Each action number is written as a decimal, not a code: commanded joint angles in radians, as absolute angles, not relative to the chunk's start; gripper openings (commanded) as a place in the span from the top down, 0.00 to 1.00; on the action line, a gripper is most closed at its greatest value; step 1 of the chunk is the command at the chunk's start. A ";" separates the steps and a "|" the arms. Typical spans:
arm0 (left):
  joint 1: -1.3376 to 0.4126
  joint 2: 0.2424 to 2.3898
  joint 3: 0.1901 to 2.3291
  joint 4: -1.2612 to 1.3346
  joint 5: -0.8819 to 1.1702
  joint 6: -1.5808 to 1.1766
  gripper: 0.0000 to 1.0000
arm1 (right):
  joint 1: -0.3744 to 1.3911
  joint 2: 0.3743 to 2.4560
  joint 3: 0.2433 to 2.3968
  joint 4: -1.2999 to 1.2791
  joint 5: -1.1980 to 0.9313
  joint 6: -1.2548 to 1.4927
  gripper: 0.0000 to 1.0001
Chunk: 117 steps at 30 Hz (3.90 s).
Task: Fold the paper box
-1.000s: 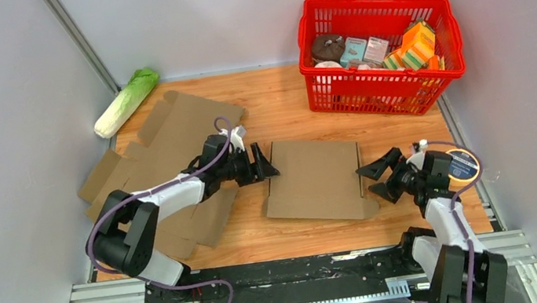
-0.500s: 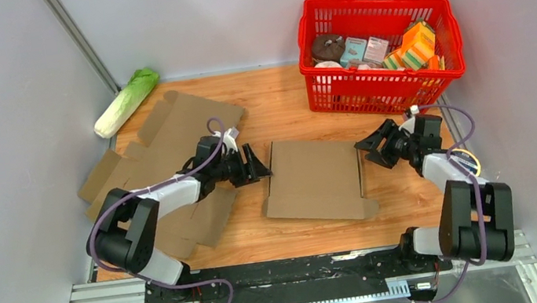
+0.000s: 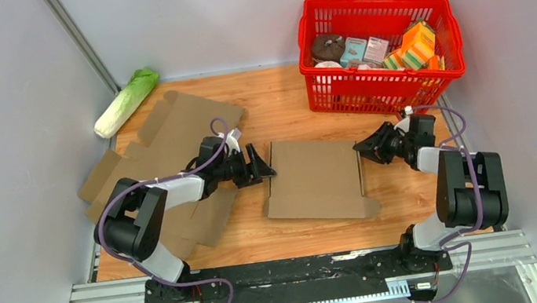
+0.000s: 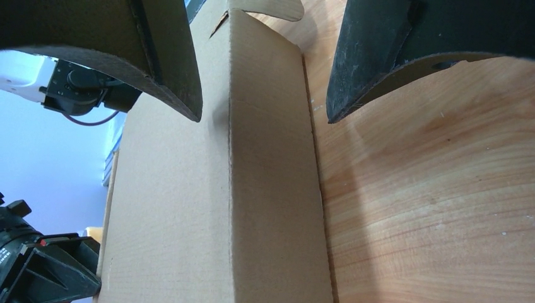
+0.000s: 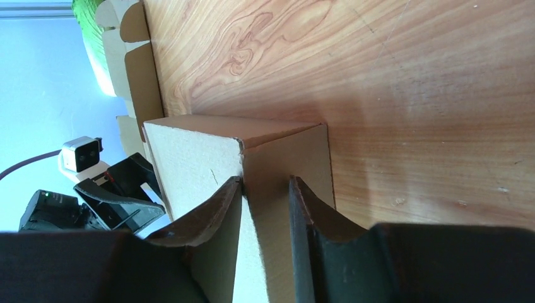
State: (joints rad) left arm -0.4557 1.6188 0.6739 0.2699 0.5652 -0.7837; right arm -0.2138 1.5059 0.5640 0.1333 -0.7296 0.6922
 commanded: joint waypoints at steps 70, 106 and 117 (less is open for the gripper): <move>-0.298 1.338 0.606 0.025 0.949 -1.405 0.76 | 1.371 1.290 0.964 -0.378 0.576 -0.348 0.00; -0.296 1.041 0.572 -0.129 0.784 -1.025 0.23 | 1.394 1.144 0.854 -0.360 0.686 -0.285 0.38; -0.288 0.835 0.568 -0.436 0.548 -0.732 0.20 | 1.296 1.106 0.945 -0.521 0.568 -0.184 0.42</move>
